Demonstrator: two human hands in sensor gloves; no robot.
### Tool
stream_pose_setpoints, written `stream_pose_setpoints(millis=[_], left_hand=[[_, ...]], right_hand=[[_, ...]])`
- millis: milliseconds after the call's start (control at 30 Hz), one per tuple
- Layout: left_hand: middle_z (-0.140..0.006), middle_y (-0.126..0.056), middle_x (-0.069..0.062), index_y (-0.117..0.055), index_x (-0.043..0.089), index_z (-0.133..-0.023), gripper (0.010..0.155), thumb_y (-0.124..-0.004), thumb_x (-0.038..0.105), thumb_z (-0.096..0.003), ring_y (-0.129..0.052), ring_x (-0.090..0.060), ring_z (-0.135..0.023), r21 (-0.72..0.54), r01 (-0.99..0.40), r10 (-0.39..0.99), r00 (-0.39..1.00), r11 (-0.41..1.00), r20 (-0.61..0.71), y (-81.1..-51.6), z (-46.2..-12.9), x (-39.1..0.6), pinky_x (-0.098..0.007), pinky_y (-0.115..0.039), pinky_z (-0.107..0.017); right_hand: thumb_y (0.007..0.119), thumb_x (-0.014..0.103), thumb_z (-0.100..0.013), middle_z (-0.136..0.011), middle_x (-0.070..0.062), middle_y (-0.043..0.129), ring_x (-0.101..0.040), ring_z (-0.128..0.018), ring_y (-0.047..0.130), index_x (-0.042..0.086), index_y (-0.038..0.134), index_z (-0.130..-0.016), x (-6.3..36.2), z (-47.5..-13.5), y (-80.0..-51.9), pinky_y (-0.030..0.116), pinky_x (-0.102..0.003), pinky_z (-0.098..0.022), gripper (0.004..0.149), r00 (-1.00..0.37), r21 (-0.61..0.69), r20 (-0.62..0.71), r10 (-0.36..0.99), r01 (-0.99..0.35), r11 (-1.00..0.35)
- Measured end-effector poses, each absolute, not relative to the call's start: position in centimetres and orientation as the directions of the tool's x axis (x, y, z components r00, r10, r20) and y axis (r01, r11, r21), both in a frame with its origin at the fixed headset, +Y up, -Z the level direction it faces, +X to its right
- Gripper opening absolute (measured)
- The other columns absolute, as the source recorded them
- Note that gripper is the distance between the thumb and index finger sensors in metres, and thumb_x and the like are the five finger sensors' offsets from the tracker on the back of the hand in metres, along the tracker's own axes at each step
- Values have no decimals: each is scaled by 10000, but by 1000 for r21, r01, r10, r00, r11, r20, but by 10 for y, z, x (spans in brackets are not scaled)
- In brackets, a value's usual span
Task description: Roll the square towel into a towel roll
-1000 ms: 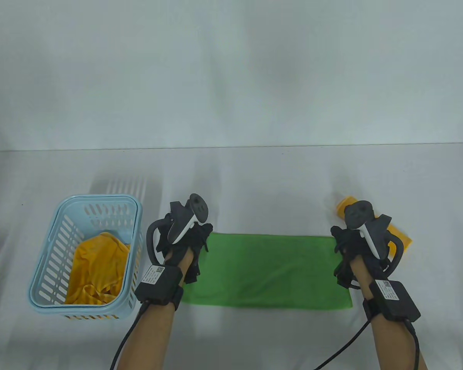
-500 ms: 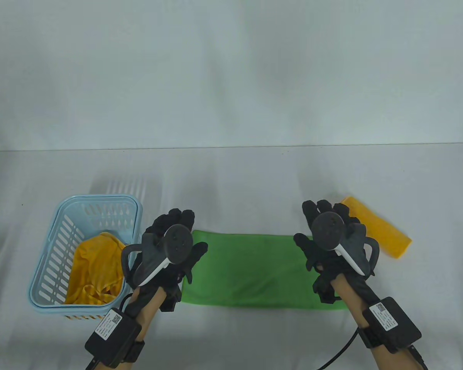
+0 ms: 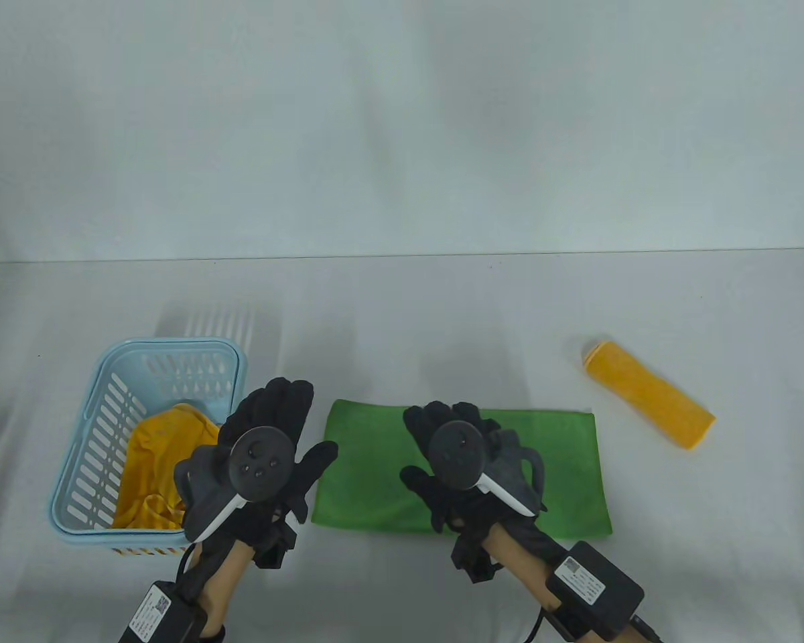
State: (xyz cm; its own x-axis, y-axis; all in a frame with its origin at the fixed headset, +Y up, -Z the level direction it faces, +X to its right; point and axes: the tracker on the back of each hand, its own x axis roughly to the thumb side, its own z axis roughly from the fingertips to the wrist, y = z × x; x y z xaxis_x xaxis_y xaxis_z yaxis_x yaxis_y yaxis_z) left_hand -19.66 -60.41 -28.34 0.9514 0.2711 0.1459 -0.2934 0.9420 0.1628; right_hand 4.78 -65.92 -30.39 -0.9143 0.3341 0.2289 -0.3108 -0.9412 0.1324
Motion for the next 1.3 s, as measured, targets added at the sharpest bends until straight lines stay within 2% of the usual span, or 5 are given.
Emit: stream_pose_setpoints(millis=[400, 633, 800, 1000, 1300], left_hand=[[-1162, -547, -27, -489, 328, -1090, 843, -725, 640, -343, -646, -388, -1071, 197, -317, 287, 944, 928, 163, -599, -276, -202, -598, -584, -754], [-1160, -551, -21, -484, 329, -1090, 842, -723, 638, -344, -653, -384, -1069, 181, -305, 276, 947, 935, 165, -603, -278, -201, -598, -588, -753], [-1156, -555, -18, -477, 327, -1091, 846, -722, 639, -344, -654, -381, -1068, 181, -302, 275, 948, 936, 162, -603, -279, -202, -598, -589, -752], [-1153, -563, -16, -479, 324, -1092, 845, -722, 638, -346, -656, -380, -1067, 177, -317, 289, 943, 932, 165, -603, -279, -204, -598, -589, -753], [-1152, -563, -12, -475, 324, -1092, 845, -720, 638, -347, -655, -380, -1068, 172, -342, 317, 936, 924, 156, -602, -280, -209, -598, -590, -751]], right_hand=[[739, 573, -343, -1058, 67, 590, -314, -1003, 628, 359, 481, -983, -44, -306, -734, 567, -572, -702, 722, -892, 411, 371, 258, -92, -907], [768, 544, -338, -967, 69, 640, -281, -882, 665, 349, 620, -911, -67, -319, -755, 584, -531, -688, 623, -916, 388, 363, 169, -16, -922], [808, 613, -274, -919, 93, 585, -239, -824, 633, 385, 526, -897, -77, -324, -764, 550, -531, -697, 721, -935, 367, 346, 82, 54, -929], [750, 509, -359, -853, 103, 689, -230, -761, 705, 394, 657, -833, -72, -331, -763, 585, -529, -674, 497, -940, 347, 294, 171, -62, -936], [768, 470, -359, -803, 88, 795, -245, -730, 781, 391, 758, -765, -66, -338, -756, 629, -533, -652, 414, -935, 353, 214, 283, -196, -915]])
